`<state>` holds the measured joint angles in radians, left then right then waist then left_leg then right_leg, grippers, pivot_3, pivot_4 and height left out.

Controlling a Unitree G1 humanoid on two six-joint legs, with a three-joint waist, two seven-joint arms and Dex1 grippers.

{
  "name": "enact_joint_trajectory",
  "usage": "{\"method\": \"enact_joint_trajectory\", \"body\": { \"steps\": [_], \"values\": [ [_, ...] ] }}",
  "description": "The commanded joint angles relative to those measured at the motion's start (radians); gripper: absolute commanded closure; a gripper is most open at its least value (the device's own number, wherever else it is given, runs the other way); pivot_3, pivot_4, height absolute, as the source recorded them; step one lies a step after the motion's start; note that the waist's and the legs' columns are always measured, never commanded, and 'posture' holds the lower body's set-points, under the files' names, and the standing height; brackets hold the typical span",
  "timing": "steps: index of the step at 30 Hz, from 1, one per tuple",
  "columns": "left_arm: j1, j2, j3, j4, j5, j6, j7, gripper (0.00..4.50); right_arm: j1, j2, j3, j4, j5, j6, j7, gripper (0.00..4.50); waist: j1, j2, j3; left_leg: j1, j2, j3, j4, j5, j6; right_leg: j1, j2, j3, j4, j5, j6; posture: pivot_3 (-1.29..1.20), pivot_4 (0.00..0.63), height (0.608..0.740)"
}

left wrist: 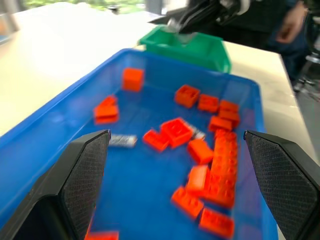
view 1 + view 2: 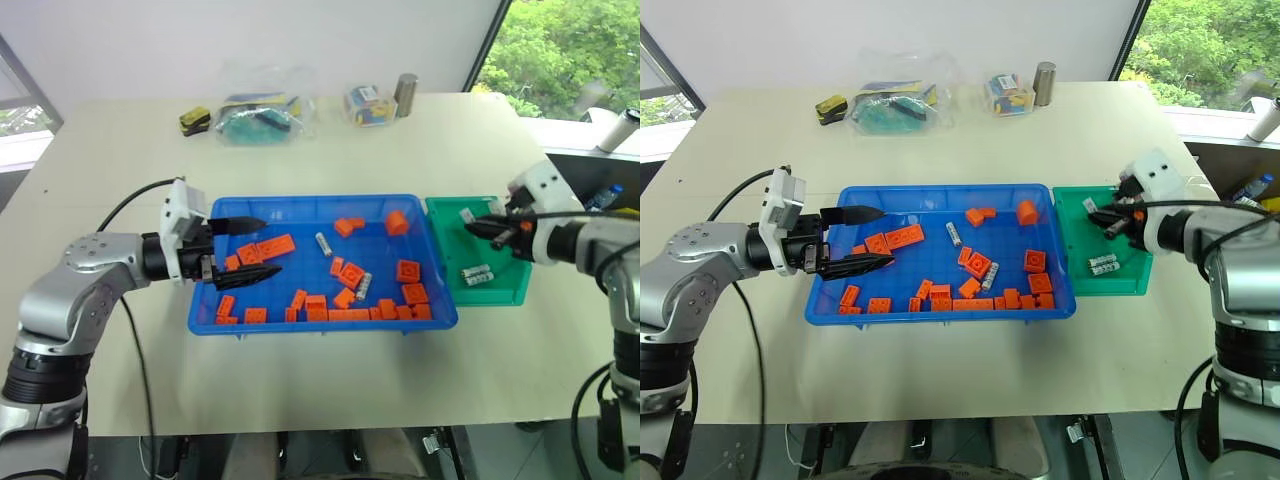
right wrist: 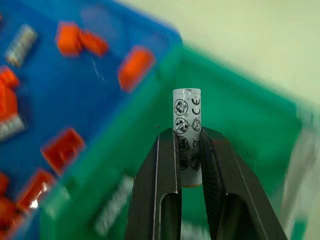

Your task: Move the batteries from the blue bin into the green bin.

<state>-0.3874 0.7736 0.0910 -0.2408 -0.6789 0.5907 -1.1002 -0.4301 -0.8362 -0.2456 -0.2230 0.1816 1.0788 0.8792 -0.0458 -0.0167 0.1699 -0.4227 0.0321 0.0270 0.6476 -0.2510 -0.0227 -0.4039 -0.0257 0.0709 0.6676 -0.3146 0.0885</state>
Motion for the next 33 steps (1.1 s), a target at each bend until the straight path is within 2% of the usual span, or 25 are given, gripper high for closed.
{"method": "enact_joint_trajectory", "body": {
  "steps": [1,3,4,5,7,12,15,18,25,33],
  "values": [
    [-0.008,0.005,0.014,0.003,0.004,-0.023,-0.013,0.00,0.002,-0.024,-0.060,-0.005,0.028,-0.023,-0.037,4.46,0.000,0.000,0.000,0.000,0.000,0.000,0.000,0.000,0.000,0.000,0.001,0.000,0.001,0.000,0.000,0.00,0.150,0.740],
    [-0.006,0.005,0.016,0.005,0.006,-0.026,-0.016,0.00,0.003,-0.019,-0.067,0.001,0.045,-0.018,-0.051,3.34,0.001,0.000,0.000,0.000,0.000,0.000,0.001,0.000,0.000,0.000,0.001,0.000,0.001,0.000,0.000,0.00,0.150,0.740],
    [-0.005,0.005,0.016,0.003,0.006,-0.027,-0.016,0.00,0.002,-0.018,-0.067,0.003,0.054,-0.016,-0.057,3.02,0.001,0.000,0.000,0.000,0.000,0.000,0.002,0.000,0.000,0.000,0.001,0.000,0.002,0.000,0.000,0.00,0.150,0.740],
    [-0.001,0.004,0.018,-0.001,0.005,-0.026,-0.013,0.00,-0.002,-0.021,-0.049,0.016,0.048,-0.038,-0.066,2.42,0.002,0.000,0.000,0.001,0.000,0.000,0.003,0.000,0.000,0.001,0.002,0.000,0.002,0.000,0.001,0.00,0.150,0.740],
    [0.005,0.003,0.022,-0.010,0.003,-0.023,-0.009,0.00,-0.020,-0.029,-0.020,0.039,0.045,-0.075,-0.075,1.61,0.002,0.000,0.000,0.001,-0.001,0.000,0.003,0.000,0.000,0.001,0.002,0.000,0.002,0.001,0.001,0.00,0.150,0.740],
    [0.026,0.005,0.035,-0.030,0.000,-0.021,0.001,0.00,-0.186,0.002,0.062,0.079,0.087,-0.101,-0.064,1.61,-0.002,0.000,0.000,0.001,-0.001,0.002,0.004,0.000,0.000,0.000,0.002,0.001,0.002,0.001,0.002,0.00,0.150,0.740],
    [0.029,0.006,0.039,-0.031,0.003,-0.023,0.007,0.00,-0.318,0.109,0.148,0.067,0.125,-0.072,-0.089,1.61,-0.003,0.000,0.000,0.001,0.001,0.001,0.003,0.000,0.000,0.000,0.002,0.001,0.002,0.001,0.002,0.00,0.150,0.740],
    [0.027,0.007,0.042,-0.034,0.002,-0.019,0.012,0.00,-0.387,0.237,0.219,0.060,0.153,-0.036,-0.125,1.61,-0.001,0.000,0.000,0.001,0.001,0.000,0.003,0.000,0.000,0.000,0.003,0.001,0.003,0.001,0.002,0.00,0.150,0.740],
    [0.030,0.012,0.051,-0.051,-0.003,-0.014,0.031,0.00,-0.354,0.455,0.420,0.128,0.116,-0.036,-0.230,1.61,0.009,0.000,0.000,-0.004,-0.002,0.000,0.005,0.000,0.000,-0.003,-0.002,-0.001,0.002,0.001,0.002,0.00,0.150,0.740],
    [0.048,0.024,0.075,-0.074,-0.012,-0.003,0.048,0.00,-0.298,0.524,0.494,0.211,0.096,-0.075,-0.274,1.61,-0.001,0.000,0.000,-0.003,0.000,0.000,0.006,0.001,0.000,-0.003,0.000,-0.001,0.005,0.001,0.003,0.00,0.150,0.740]
  ]
}}
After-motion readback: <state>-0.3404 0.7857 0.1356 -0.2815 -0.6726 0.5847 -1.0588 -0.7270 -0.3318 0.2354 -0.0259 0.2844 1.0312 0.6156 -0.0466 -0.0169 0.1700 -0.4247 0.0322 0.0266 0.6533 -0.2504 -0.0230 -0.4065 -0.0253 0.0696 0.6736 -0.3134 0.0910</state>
